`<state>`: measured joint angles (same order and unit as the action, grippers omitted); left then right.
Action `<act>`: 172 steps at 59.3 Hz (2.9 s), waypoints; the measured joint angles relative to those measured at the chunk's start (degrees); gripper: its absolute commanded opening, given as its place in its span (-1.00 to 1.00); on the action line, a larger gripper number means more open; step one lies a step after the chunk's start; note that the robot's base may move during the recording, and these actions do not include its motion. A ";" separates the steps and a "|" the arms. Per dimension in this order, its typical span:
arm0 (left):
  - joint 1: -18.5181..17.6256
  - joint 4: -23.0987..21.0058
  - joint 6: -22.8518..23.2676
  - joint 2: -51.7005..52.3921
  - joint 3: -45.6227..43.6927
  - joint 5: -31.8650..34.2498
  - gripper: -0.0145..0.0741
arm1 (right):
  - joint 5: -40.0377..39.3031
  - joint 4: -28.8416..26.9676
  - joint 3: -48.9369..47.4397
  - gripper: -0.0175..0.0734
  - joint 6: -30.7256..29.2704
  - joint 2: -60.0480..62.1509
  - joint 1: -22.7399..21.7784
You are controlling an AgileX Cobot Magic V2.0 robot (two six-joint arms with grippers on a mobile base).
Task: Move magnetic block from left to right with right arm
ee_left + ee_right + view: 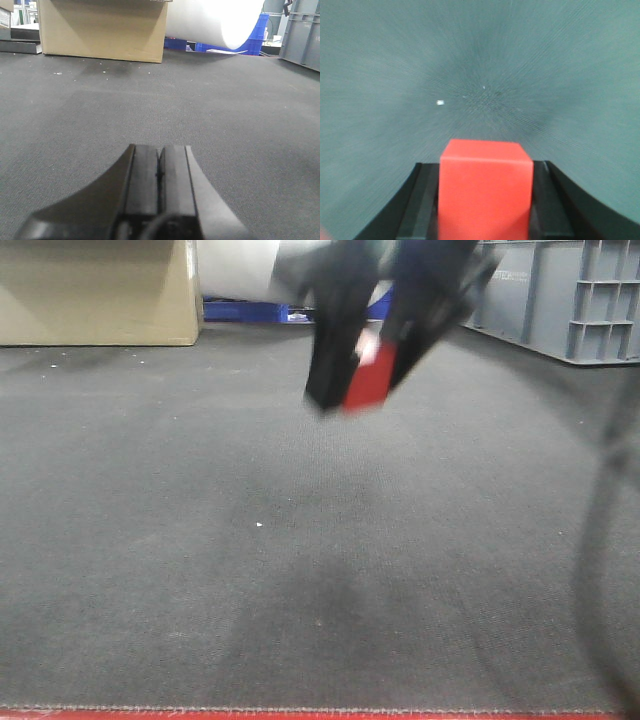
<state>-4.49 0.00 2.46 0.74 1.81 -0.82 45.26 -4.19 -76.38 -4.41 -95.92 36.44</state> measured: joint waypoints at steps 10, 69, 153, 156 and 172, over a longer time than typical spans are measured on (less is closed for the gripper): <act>0.00 0.00 0.00 0.00 0.00 0.00 -0.94 | -0.62 0.00 -0.75 -0.22 0.00 -6.78 0.00; 0.00 0.00 0.00 0.00 0.00 0.00 -0.94 | -1.01 -1.24 -0.88 0.11 2.88 -0.43 0.00; 0.00 0.00 0.00 0.00 0.00 0.00 -0.94 | -10.74 -4.04 43.11 -0.53 3.27 71.47 0.00; 0.00 0.00 0.00 0.00 0.00 0.00 -0.94 | -11.15 -4.04 43.24 -0.53 3.27 71.47 0.00; 0.00 0.00 0.00 0.00 0.00 0.00 -0.93 | -18.89 -3.64 47.76 -0.53 3.27 73.12 -6.44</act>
<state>-4.49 0.00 2.46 0.74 1.81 -0.82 26.37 -7.83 -28.62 -1.14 -22.80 30.00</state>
